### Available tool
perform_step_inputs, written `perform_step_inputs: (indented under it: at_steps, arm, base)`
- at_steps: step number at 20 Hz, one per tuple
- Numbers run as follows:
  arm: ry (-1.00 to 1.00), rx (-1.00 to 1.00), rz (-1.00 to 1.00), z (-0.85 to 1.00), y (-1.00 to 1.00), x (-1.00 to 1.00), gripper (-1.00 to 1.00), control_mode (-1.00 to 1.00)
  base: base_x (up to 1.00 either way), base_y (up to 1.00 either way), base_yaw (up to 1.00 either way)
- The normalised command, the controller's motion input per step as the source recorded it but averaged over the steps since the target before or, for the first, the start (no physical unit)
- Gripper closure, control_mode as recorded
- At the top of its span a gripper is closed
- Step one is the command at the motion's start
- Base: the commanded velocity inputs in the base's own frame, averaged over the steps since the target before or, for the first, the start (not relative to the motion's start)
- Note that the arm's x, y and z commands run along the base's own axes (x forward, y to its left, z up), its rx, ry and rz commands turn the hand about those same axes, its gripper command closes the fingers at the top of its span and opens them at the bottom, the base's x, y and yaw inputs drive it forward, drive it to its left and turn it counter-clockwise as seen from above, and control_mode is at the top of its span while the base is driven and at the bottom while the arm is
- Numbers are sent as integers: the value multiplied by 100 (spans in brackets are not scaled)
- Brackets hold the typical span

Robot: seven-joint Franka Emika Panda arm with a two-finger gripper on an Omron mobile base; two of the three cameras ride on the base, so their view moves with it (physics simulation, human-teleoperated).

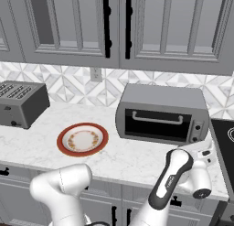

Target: Pick up the kebab skewer and baguette bread, and place them inside the toaster oven. Close the toaster oven door and start by setting the timer.

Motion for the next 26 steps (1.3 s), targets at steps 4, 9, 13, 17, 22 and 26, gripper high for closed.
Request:
perform_step_inputs:
  at_steps: [4, 9, 13, 17, 22, 26]
  arm:
    - [0, 0, 4, -5, -27, 24, -100, -100]
    - [0, 0, 3, -18, -13, 18, -100, -100]
    - [0, 0, 3, -21, -9, 18, -100, -100]
    - [0, 0, 2, -20, 0, 16, -100, -100]
    - [0, 0, 0, -13, 0, 11, -100, -100]
    - [0, 0, 0, -8, 0, 13, -100, -100]
  base:
    - [0, 0, 0]
    - [0, 0, 0]
    - [0, 0, 0]
    - [0, 0, 0]
    - [0, 0, 0]
    - [0, 0, 0]
